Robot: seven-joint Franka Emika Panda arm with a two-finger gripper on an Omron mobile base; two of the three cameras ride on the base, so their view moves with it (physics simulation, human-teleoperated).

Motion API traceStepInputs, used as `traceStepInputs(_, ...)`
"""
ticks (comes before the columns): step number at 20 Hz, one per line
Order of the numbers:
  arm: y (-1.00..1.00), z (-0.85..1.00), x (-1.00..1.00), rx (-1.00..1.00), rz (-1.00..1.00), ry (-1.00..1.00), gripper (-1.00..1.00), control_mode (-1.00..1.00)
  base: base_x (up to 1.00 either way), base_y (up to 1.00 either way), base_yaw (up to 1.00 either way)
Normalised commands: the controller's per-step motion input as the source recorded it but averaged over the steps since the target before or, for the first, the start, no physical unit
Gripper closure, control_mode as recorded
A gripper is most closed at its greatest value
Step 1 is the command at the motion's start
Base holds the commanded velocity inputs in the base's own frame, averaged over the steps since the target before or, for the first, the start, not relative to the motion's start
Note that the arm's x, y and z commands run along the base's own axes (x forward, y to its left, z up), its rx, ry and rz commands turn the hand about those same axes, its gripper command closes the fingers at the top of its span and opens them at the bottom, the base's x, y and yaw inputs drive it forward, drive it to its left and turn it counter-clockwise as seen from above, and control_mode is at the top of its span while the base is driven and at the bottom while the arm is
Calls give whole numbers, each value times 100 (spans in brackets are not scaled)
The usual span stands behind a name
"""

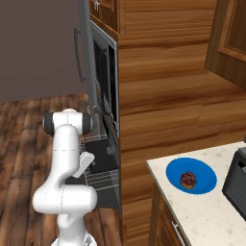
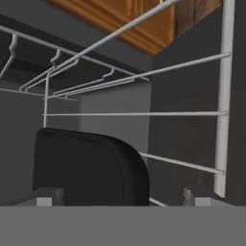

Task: Take the baked cake out of the oven and place it on the plate for cooling. Then close the oven door.

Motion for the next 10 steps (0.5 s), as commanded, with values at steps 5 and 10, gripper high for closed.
traceStepInputs(5,-8,-44,19,-4,0,0,-100,-100,0,0,0)
traceStepInputs(10,-29,-27,54,-6,0,0,-100,-100,0,0,0)
